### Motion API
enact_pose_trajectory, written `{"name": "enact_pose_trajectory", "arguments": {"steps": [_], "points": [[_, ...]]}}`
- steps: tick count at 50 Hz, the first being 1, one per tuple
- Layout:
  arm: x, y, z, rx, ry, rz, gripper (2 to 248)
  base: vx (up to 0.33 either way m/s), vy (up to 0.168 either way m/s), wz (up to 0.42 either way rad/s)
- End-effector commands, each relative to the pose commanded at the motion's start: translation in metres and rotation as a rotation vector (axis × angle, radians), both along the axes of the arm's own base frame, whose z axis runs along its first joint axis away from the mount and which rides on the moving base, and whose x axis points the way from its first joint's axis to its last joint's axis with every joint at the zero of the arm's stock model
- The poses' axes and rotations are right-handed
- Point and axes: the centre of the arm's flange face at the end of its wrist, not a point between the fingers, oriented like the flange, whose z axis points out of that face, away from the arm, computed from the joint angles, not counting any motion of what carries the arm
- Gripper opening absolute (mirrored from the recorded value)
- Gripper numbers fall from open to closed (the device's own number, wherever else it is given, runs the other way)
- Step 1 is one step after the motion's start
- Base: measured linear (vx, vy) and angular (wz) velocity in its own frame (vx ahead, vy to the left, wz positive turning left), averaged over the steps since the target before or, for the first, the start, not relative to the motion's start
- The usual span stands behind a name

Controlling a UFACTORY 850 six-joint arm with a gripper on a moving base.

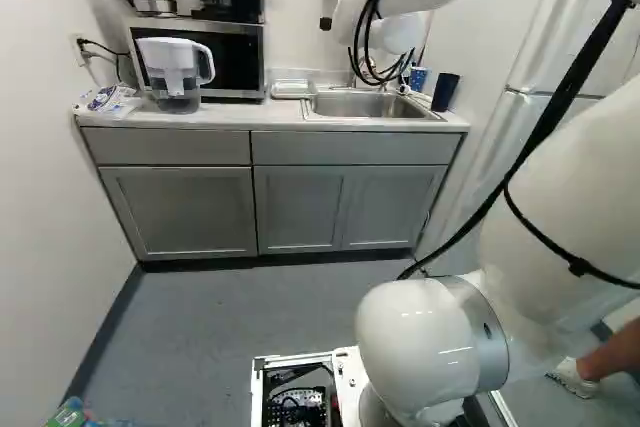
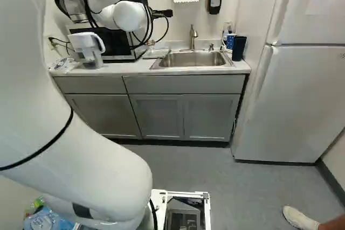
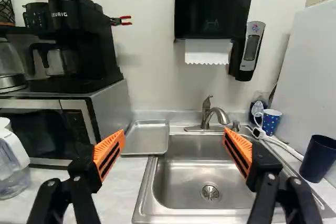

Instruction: Rinse the cup and place it in the tray

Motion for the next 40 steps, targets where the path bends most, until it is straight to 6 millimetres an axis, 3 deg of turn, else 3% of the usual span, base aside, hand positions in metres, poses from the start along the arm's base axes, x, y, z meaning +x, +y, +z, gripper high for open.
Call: {"name": "enact_pose_trajectory", "arguments": {"steps": [10,40], "points": [[-0.0003,0.0,0.0082,0.0,0.01,0.0,247,0.0,0.0,0.0],[-0.0003,0.0,0.0079,0.0,0.013,0.0,247,0.0,0.0,0.0]]}}
